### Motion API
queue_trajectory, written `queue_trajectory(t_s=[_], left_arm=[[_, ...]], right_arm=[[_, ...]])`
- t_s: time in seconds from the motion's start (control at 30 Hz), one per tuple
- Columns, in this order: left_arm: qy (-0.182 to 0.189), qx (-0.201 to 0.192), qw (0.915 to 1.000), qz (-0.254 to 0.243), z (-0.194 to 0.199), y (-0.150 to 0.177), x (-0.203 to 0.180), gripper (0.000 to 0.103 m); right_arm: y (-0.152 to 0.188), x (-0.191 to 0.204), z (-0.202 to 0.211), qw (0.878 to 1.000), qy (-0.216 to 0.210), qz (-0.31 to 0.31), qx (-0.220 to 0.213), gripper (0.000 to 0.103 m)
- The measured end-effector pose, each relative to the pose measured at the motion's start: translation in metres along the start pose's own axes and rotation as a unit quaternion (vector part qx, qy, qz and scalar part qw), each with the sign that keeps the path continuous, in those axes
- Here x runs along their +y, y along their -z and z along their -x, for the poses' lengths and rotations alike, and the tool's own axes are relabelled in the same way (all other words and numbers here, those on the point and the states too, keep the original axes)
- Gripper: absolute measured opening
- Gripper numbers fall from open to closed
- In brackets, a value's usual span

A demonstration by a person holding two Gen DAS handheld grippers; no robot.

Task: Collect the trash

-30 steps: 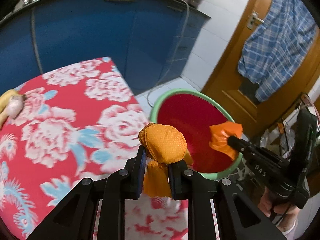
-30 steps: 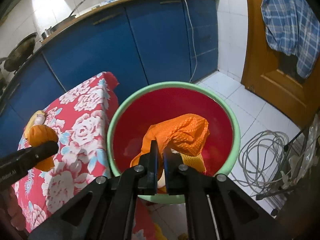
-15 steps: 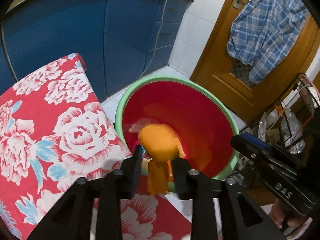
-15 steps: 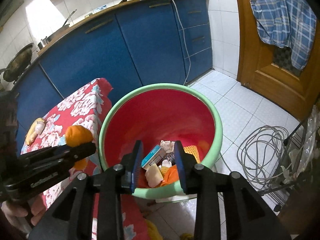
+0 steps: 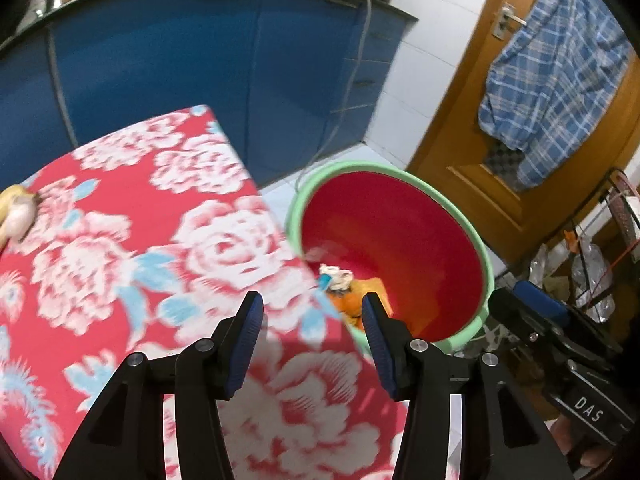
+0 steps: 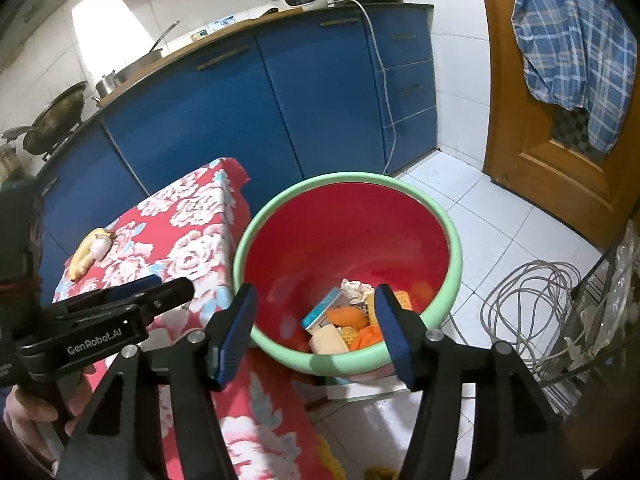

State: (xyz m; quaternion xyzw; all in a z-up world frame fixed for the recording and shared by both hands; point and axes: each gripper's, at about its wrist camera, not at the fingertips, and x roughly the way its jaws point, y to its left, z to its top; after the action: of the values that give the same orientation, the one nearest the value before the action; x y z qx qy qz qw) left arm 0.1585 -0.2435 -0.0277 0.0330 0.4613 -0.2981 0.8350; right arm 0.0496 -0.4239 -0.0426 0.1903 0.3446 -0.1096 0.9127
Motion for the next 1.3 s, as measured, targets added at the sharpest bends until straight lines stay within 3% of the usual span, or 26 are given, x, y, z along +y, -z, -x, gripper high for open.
queue_trajectory(t_s=[0.57,0.8,0.83,0.9,1.3], left_arm=[[-0.099,-0.053,0.9911,0.072,0.1,0.051,0.086,0.058],[-0.155,-0.072,0.9782,0.119,0.135,0.072,0.116,0.061],[-0.161,-0.075,0.9764,0.123,0.14,0.074,0.12,0.061],[-0.17,-0.082,0.9731,0.132,0.148,0.079,0.124,0.063],[-0.215,-0.098,0.9578,0.163,0.176,0.108,0.139,0.066]], right_arm=[[0.02,0.082,0.039,0.996,-0.07,0.048,-0.002,0.074],[0.029,0.118,0.054,0.992,-0.1,0.075,-0.009,0.074],[0.031,0.123,0.057,0.991,-0.106,0.077,-0.01,0.078],[0.034,0.131,0.06,0.99,-0.114,0.082,-0.014,0.083],[0.059,0.17,0.057,0.984,-0.137,0.116,-0.001,0.085]])
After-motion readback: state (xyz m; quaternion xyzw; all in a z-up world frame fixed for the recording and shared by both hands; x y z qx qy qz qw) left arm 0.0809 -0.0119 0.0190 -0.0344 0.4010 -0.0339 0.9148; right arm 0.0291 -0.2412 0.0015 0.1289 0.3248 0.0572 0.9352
